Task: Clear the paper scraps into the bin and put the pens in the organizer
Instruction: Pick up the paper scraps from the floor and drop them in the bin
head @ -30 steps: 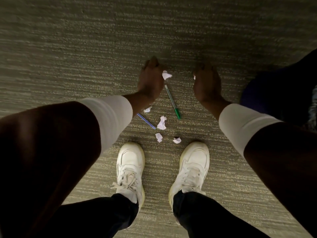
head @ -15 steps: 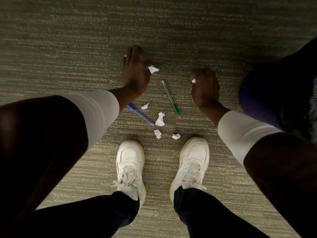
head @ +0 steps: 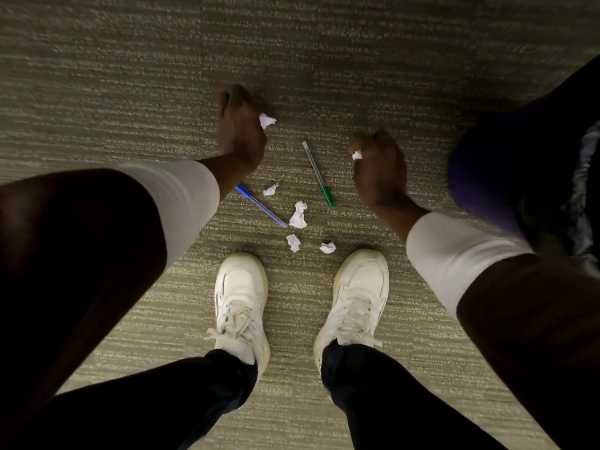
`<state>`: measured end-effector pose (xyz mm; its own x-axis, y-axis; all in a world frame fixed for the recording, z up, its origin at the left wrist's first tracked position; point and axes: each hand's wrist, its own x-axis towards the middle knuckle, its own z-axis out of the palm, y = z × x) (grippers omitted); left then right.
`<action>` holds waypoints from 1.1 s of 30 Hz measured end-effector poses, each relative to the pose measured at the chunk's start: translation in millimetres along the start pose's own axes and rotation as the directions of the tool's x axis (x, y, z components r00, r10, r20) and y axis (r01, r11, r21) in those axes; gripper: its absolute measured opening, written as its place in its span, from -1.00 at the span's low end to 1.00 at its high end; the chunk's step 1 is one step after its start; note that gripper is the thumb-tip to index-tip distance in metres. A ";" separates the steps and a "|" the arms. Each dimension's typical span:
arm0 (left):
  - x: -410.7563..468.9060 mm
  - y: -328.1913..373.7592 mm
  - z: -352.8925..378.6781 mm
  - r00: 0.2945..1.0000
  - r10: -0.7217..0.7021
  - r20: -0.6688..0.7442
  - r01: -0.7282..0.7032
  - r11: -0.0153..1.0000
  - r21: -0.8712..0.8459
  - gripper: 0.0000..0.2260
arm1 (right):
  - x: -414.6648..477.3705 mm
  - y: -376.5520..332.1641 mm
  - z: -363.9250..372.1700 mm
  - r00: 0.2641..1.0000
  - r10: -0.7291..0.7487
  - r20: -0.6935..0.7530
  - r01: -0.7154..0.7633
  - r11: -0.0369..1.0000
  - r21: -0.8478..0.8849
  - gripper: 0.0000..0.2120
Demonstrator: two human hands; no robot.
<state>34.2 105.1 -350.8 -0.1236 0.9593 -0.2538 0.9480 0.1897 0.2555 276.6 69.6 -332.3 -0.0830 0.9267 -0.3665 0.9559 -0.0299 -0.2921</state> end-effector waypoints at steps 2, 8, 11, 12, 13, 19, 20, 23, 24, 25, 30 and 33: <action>-10.6 8.3 -7.8 0.999 -0.013 0.031 0.013 1.000 0.003 -0.82 | -12.7 -0.2 -5.9 1.000 -0.003 0.013 0.003 1.000 0.016 -0.66; -65.7 74.4 -56.0 0.989 0.118 0.087 -0.105 0.984 -0.144 -0.81 | -78.1 -5.6 -45.3 0.999 0.054 0.009 -0.055 0.992 0.110 -0.74; -90.8 112.6 -84.7 0.982 0.116 0.146 -0.093 0.983 -0.158 -0.75 | -110.5 -8.5 -80.9 0.994 0.104 0.019 -0.105 0.982 0.157 -0.74; -98.2 125.5 -94.4 0.982 0.121 0.144 -0.096 0.981 -0.170 -0.76 | -121.0 -8.6 -95.2 0.993 0.115 0.014 -0.115 0.978 0.175 -0.74; -105.1 138.8 -104.5 0.983 0.119 0.137 -0.092 0.978 -0.187 -0.78 | -131.1 -8.9 -110.1 0.993 0.121 0.004 -0.120 0.975 0.189 -0.74; -145.6 224.3 -177.4 0.985 0.130 0.112 -0.090 0.947 -0.308 -0.78 | -177.6 -8.9 -209.2 0.969 0.211 -0.128 -0.176 0.954 0.245 -0.75; -151.7 238.3 -189.1 0.987 0.136 0.083 -0.100 0.935 -0.339 -0.79 | -183.1 -5.8 -224.8 0.962 0.231 -0.142 -0.192 0.949 0.249 -0.76; -166.3 280.0 -216.7 0.986 0.142 0.082 -0.105 0.931 -0.349 -0.82 | -196.7 13.0 -263.3 0.935 0.309 -0.176 -0.262 0.934 0.243 -0.77; -169.9 293.6 -222.7 0.983 0.155 0.101 -0.110 0.928 -0.357 -0.82 | -199.2 21.9 -273.2 0.921 0.341 -0.186 -0.291 0.923 0.252 -0.77; -172.8 306.8 -227.0 0.978 0.171 0.122 -0.114 0.919 -0.377 -0.82 | -200.7 31.4 -281.5 0.908 0.372 -0.192 -0.318 0.911 0.264 -0.77; -183.2 357.8 -221.4 0.938 0.194 0.286 -0.076 0.923 -0.376 -0.76 | -200.4 70.5 -301.6 0.845 0.497 -0.195 -0.435 0.853 0.288 -0.69; -189.1 375.4 -215.4 0.904 0.255 0.343 -0.085 0.894 -0.441 -0.60 | -196.8 80.5 -305.2 0.796 0.575 -0.190 -0.503 0.802 0.322 -0.56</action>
<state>350.3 39.9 -6.0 0.2305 0.8441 -0.4842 0.7283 0.1804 0.6611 455.8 -0.9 -14.0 0.5369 0.7914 -0.2922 0.7177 -0.6106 -0.3347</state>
